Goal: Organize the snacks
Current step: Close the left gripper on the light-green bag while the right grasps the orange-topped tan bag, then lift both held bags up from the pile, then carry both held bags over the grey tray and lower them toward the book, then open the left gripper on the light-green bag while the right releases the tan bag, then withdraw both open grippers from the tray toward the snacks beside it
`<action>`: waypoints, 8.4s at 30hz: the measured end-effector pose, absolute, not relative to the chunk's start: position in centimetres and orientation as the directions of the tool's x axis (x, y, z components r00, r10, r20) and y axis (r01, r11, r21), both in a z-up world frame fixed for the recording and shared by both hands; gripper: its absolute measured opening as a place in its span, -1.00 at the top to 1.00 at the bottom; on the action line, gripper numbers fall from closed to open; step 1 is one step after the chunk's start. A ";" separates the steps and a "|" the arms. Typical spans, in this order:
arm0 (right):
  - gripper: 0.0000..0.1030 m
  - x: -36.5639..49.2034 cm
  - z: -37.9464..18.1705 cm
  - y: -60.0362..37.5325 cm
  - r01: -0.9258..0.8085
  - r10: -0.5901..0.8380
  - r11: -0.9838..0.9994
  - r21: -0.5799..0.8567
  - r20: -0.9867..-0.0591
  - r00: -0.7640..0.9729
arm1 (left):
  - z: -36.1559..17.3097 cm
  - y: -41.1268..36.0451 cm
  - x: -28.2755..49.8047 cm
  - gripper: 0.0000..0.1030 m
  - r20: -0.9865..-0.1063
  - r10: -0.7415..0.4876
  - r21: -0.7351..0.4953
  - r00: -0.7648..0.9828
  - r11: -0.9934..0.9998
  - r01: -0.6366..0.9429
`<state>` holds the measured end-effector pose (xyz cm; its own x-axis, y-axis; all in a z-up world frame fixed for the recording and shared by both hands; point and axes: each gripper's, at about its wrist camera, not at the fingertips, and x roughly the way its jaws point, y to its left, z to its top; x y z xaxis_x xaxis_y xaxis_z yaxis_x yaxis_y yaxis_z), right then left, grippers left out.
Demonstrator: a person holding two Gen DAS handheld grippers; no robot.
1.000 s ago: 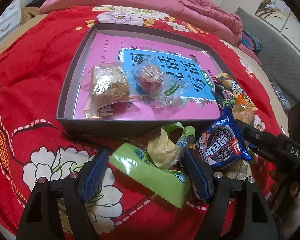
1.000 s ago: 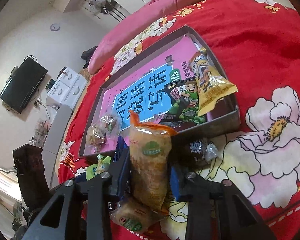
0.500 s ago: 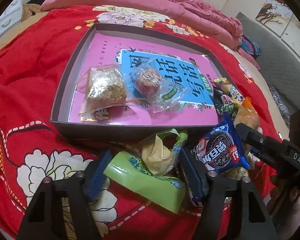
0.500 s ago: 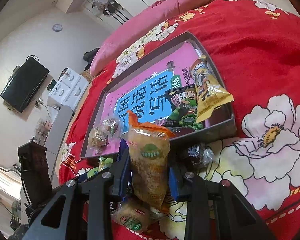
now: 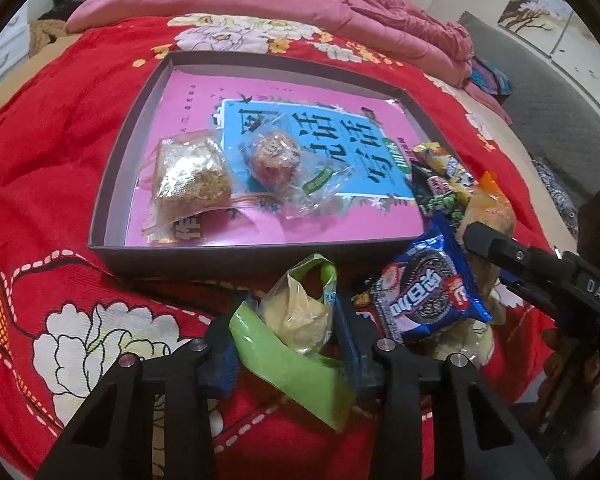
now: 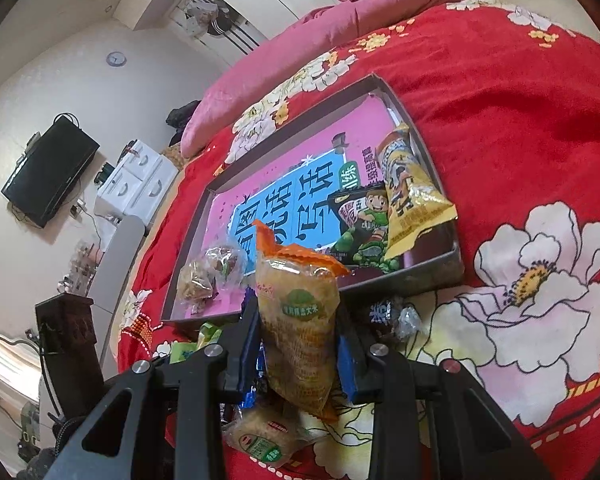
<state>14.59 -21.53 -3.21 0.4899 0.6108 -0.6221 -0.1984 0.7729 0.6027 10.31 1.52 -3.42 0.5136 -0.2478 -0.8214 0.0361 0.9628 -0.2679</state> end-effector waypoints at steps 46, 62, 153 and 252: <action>0.35 13.7 0.6 -23.2 -0.254 0.576 0.790 0.558 -0.531 0.622 | 1.1 6.4 9.8 0.19 -0.679 -0.201 -0.312 0.706 0.949 -0.030; 0.35 15.1 1.6 -24.2 -0.219 0.557 0.779 0.587 -0.491 0.670 | 1.0 5.6 11.5 0.19 -0.672 -0.200 -0.305 0.713 0.952 -0.020; 0.35 18.5 -1.6 -19.0 -0.234 0.586 0.785 0.574 -0.565 0.581 | -1.0 2.3 14.5 0.18 -0.715 -0.217 -0.211 0.665 0.973 0.091; 0.03 17.0 0.3 -19.4 -0.209 0.403 0.911 0.356 -0.654 0.641 | -0.3 1.3 14.1 -0.49 -0.711 -0.213 -0.187 0.670 0.976 0.112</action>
